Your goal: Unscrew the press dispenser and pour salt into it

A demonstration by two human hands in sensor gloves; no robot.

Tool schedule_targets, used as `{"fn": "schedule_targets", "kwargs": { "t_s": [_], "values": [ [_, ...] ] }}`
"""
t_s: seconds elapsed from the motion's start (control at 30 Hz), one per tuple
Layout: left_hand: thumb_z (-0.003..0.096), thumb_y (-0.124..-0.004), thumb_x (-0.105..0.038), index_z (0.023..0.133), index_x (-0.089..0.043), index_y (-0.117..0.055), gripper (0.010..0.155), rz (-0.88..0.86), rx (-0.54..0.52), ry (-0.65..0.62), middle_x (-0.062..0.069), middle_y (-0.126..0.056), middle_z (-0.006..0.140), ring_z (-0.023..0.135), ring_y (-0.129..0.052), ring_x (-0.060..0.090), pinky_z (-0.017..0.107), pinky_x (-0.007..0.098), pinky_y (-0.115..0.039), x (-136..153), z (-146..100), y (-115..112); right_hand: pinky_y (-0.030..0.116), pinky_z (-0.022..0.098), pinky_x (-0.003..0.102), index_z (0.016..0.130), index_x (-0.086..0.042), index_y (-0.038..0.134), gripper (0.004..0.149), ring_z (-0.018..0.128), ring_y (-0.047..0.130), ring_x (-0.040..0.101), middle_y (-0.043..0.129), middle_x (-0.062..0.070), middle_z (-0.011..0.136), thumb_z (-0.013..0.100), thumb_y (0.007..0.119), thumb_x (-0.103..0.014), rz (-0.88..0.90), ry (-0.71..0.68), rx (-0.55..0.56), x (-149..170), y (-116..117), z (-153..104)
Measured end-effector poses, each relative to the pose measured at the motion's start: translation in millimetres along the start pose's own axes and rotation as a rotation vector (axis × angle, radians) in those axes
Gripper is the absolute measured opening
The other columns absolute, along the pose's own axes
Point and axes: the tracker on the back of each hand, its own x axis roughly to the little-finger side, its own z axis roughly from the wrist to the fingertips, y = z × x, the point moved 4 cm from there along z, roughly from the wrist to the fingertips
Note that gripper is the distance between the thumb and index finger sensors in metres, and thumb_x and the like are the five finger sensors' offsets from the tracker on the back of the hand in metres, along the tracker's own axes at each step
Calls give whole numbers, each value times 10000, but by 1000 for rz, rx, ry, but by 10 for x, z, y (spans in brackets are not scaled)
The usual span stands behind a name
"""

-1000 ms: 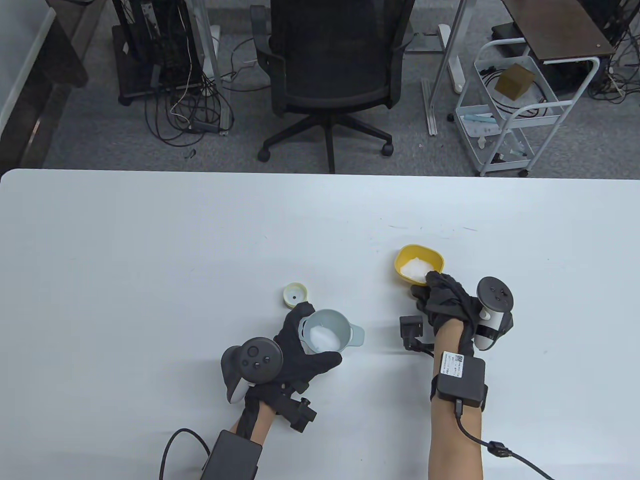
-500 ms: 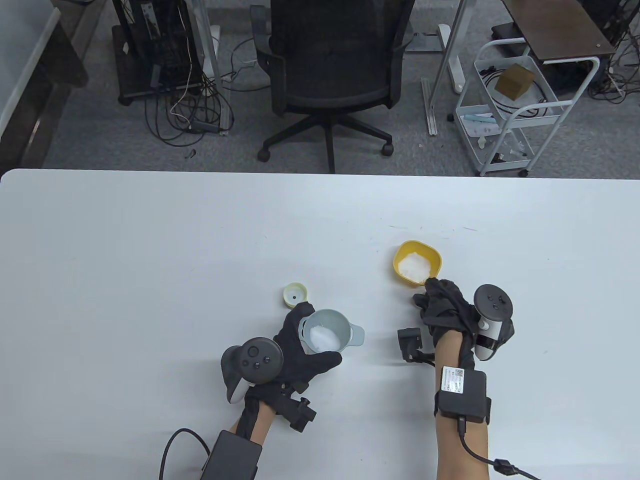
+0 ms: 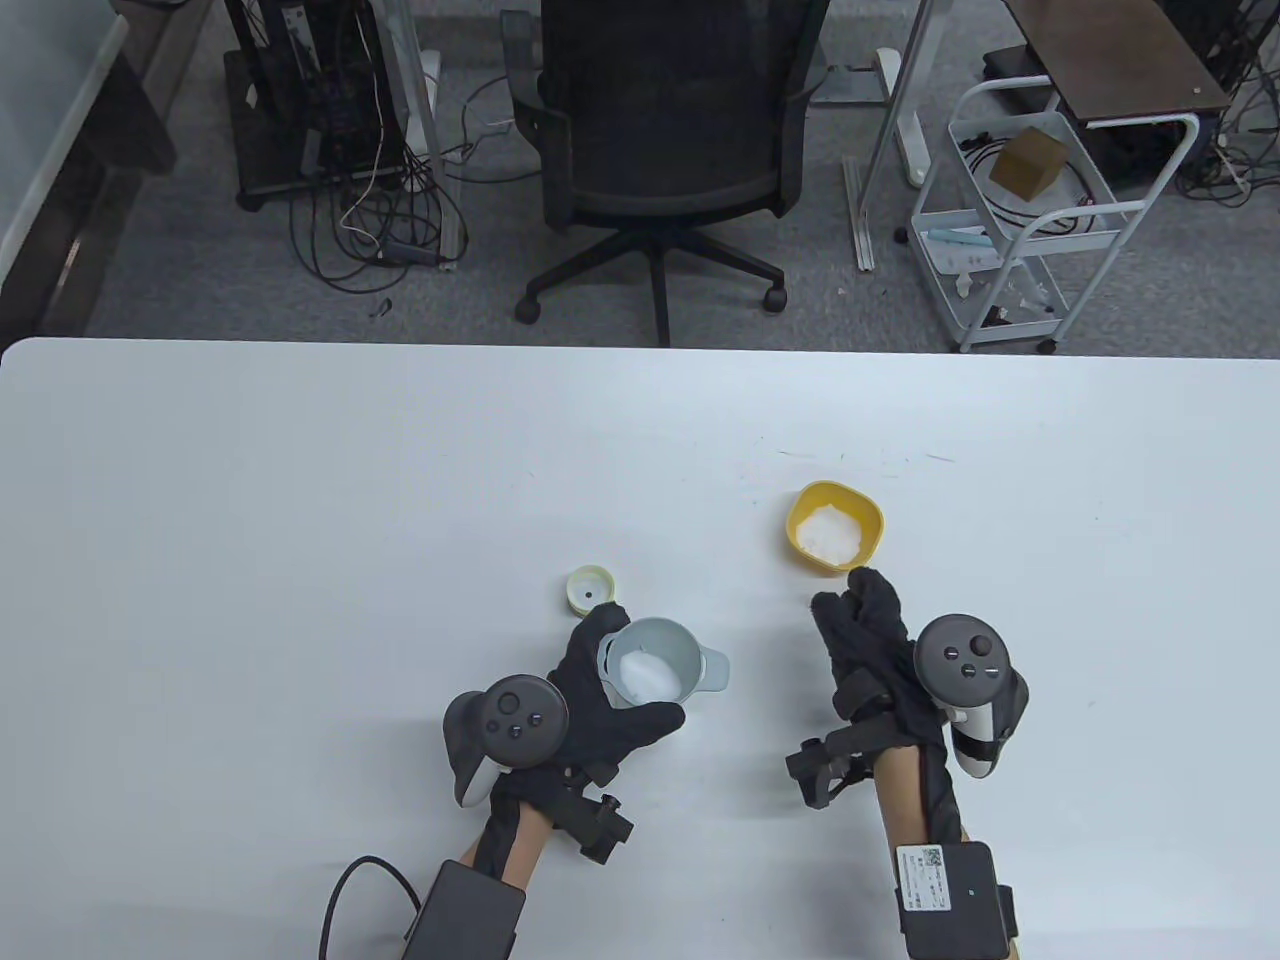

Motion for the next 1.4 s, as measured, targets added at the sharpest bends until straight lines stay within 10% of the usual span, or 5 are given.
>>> {"fn": "schedule_targets", "kwargs": {
  "t_s": [0.3,1.4],
  "values": [
    [364,-814,-781,1206,-137,-118,1268,24,-4,0,157,-723,1109,946,-877,391,619,776,-667,-9,1,-6,608,569,767,1114,227,395,704,823,720,649,485,539,1030,690,644,-277,-373,-184,32,-282,107,-255],
    [360,-835,-764,1191,-230,-220,1164,-42,-5,3,145,-680,1154,986,-843,360,613,801,-652,-4,18,-13,631,563,749,1107,180,449,662,817,743,619,504,516,1029,680,649,-286,-272,-156,81,3,71,-243]
  ]
}}
